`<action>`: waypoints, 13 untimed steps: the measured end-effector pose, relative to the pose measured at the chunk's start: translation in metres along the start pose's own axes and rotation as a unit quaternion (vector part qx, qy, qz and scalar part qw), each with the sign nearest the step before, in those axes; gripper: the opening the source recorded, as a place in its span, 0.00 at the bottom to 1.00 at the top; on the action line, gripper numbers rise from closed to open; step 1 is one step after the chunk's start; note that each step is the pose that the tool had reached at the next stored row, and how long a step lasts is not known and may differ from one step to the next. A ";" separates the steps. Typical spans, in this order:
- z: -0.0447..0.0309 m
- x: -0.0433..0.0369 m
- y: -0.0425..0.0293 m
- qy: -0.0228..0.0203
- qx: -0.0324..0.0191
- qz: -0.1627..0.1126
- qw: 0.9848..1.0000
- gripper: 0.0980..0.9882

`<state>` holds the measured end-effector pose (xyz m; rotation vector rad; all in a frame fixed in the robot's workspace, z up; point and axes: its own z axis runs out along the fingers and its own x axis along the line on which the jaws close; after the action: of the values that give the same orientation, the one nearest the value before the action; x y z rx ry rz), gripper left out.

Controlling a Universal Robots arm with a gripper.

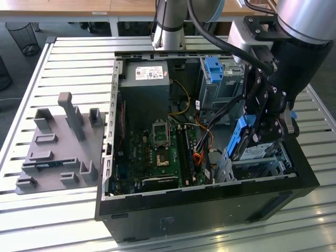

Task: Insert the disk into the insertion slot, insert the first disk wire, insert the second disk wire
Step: 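Insert the disk into the insertion slot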

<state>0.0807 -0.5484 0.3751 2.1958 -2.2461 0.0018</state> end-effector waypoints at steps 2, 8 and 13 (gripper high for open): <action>0.0019 0.0000 0.0000 0.000 0.000 0.000 1.000 0.30; 0.0076 0.0000 0.0000 0.000 0.000 0.000 1.000 0.30; 0.0124 0.0000 0.0000 0.000 0.000 0.000 1.000 0.30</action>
<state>0.0807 -0.5484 0.3626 2.1958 -2.2460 0.0017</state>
